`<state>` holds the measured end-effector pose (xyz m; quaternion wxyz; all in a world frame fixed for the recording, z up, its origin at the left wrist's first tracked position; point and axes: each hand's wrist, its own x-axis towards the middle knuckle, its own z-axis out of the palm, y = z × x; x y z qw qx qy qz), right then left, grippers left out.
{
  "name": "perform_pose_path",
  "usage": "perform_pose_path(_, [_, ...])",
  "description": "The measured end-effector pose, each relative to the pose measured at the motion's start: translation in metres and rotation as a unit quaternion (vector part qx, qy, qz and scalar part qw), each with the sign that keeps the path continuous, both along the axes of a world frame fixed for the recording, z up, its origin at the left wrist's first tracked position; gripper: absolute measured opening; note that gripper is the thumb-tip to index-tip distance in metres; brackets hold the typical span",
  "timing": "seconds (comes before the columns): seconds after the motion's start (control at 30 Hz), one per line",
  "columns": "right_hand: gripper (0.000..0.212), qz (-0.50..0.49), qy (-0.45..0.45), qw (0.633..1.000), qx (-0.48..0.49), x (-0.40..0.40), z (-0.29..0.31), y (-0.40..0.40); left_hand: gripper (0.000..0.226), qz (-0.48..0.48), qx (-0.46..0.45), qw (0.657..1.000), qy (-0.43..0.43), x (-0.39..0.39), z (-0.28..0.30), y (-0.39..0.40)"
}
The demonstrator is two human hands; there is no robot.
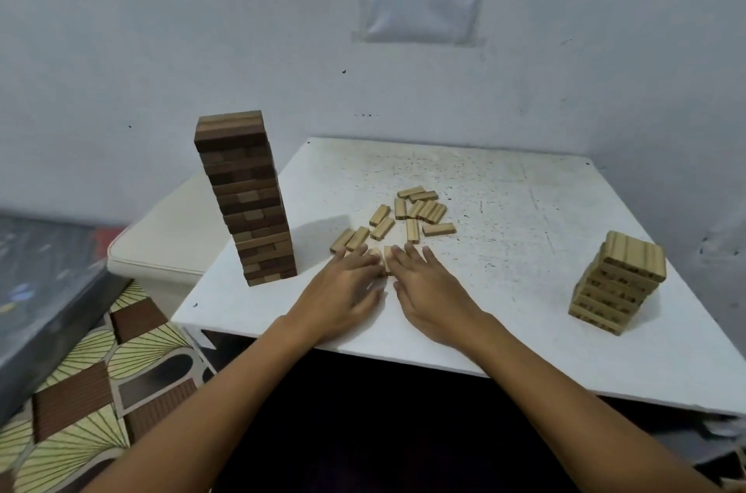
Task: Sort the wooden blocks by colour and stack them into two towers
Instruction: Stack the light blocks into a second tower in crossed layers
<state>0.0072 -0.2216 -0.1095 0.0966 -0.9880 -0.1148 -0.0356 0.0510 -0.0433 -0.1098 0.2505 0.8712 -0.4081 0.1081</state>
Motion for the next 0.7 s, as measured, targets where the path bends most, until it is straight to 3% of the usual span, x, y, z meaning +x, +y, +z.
perform_pose_path(0.1, [0.052,0.004,0.02,0.999,0.051,-0.014,0.003,0.001,0.025,-0.019,-0.028,0.999,-0.004,-0.007,0.005,0.002])
perform_pose_path(0.23, [0.051,0.014,0.037,0.998,0.05,-0.031,0.009,0.004,0.02,-0.035,-0.024,0.999,-0.01,-0.013,0.004,0.007])
perform_pose_path(0.5, [0.039,0.036,-0.008,0.996,0.082,-0.051,0.008,0.0,0.024,-0.052,-0.065,0.996,0.023,-0.024,-0.003,0.013])
perform_pose_path(0.7, [0.049,0.006,0.027,0.968,0.249,-0.052,0.015,-0.011,0.045,0.001,-0.055,0.996,0.077,-0.031,0.0,0.007])
